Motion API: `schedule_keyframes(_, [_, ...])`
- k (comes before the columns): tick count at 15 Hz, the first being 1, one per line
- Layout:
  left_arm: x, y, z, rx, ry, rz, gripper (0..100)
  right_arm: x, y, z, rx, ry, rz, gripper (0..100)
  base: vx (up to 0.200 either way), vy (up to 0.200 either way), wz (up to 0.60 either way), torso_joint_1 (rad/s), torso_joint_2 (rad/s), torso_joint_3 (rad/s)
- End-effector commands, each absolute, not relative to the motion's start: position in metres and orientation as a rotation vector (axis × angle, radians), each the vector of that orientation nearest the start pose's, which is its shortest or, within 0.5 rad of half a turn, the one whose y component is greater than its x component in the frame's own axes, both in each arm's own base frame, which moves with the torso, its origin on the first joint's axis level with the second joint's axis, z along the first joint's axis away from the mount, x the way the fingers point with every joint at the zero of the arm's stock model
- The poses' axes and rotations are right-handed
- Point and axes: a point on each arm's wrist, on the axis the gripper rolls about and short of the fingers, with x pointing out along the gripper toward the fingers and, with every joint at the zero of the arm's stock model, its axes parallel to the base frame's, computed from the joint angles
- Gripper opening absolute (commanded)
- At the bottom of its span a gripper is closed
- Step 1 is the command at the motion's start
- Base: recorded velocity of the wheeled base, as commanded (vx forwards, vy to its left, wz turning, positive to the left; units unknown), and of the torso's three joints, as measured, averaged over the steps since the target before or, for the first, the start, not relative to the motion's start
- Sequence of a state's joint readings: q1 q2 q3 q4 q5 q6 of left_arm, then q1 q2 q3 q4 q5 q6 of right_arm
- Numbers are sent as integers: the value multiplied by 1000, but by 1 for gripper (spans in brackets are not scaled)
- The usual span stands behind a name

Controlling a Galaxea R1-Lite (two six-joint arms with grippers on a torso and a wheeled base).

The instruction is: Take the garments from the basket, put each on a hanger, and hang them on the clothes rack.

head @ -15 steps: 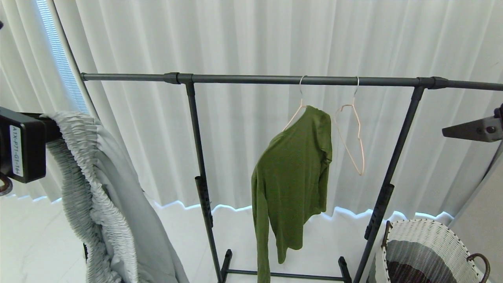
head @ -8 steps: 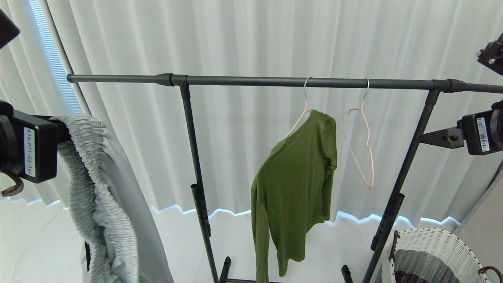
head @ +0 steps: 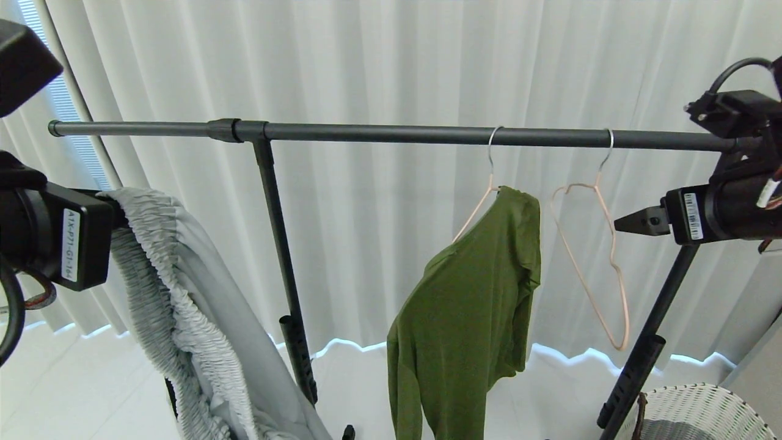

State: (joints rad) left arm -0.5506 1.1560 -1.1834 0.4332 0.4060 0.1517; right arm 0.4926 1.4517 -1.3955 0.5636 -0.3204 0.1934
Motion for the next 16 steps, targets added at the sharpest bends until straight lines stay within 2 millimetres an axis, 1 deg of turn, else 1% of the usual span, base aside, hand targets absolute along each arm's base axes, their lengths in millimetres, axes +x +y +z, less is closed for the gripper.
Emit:
schedule_keyframes(1, [125,-67,312,340,356,-172,0,221,117,286,-53,653,103,100,0,0,0,0,0,0])
schedule_keyframes(4, [124,-66,313,338,352,-171,0,241,139,271,24,710,81,100,0,0,0,0,0,0])
schedule_keyframes(7, [124,-66,312,339,353,-171,0,255,152,256,31,738,17,100,0,0,0,0,0,0])
schedule_keyframes(16, [125,-67,309,344,365,-172,0,256,153,249,93,758,-27,100,0,0,0,0,0,0])
